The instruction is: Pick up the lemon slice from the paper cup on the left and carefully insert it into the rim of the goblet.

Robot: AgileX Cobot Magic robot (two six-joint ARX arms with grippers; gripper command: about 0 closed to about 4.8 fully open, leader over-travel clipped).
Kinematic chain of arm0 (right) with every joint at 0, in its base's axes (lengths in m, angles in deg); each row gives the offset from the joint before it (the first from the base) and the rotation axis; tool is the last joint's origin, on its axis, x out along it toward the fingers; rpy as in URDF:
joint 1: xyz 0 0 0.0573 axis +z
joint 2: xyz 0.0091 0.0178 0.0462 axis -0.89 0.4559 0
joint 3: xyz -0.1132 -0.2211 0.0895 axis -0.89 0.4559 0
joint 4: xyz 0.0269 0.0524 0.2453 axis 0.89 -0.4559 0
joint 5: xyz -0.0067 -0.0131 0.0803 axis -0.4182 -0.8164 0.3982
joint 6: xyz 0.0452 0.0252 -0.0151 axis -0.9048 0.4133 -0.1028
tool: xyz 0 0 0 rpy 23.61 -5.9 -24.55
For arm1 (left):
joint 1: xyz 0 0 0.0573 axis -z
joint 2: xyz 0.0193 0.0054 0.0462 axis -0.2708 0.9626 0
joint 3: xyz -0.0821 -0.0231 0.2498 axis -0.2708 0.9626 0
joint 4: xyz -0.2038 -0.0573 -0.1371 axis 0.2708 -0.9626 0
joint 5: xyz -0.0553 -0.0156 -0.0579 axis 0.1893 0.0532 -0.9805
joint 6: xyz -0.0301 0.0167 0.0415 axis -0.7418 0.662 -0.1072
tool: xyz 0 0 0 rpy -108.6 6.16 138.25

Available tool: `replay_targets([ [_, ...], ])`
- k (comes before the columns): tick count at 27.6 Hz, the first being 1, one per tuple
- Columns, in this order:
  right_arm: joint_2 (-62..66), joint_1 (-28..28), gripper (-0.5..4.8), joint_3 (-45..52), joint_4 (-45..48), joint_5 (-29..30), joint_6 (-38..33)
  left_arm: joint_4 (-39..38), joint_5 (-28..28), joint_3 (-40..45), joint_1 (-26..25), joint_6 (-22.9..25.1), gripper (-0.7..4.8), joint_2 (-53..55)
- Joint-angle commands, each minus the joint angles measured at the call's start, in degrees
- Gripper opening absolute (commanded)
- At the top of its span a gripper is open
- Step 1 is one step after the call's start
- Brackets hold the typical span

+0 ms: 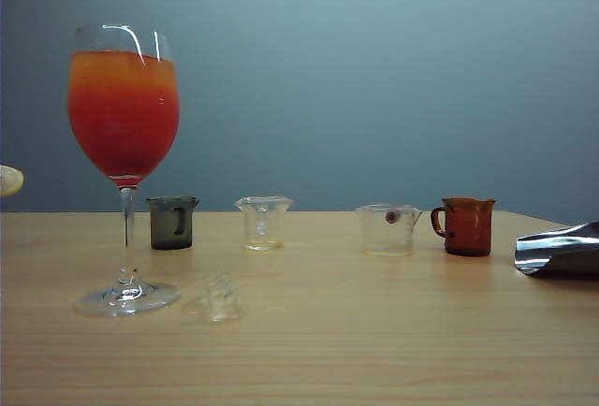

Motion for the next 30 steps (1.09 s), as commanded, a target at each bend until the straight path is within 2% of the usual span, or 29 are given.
replay_targets([
  [1, -0.02, -0.07, -0.06, 0.44, 0.74, -0.13, -0.02, 2.56, -0.26, -0.31, 0.04, -0.22, -0.05, 0.0],
  [9, -0.02, -0.04, -0.06, 0.15, 0.87, -0.13, -0.04, 1.88, -0.26, -2.1, 0.02, -0.85, -0.05, 0.0],
  [12, -0.02, 0.0, -0.06, -2.27, 1.05, 0.02, -4.68, -1.97, -0.24, -5.81, 0.02, -4.92, -0.05, 0.04],
  [14, 0.0, 0.02, -0.06, -4.68, 0.83, 0.09, -5.88, -5.6, -0.26, -9.05, -0.02, -5.77, -0.05, 0.28],
  [18, 1.4, 0.04, -0.06, -10.93, -0.68, 0.28, -5.9, -9.53, -0.15, -15.91, -0.04, -4.07, -0.05, 2.6],
  [24, 9.73, 0.04, -0.06, -21.44, -3.1, 6.95, -5.88, -8.52, -0.31, -23.91, -0.04, -2.27, -0.05, 13.03],
  [26, 16.33, 0.09, -0.06, -27.45, -3.08, 10.45, -5.88, -3.45, -1.14, -26.51, -0.07, -1.2, -0.05, 20.57],
  [30, 22.75, 0.61, -0.06, -33.51, -1.51, 13.68, -5.9, 0.72, 0.13, -28.52, -0.31, 1.01, -0.05, 29.2],
])
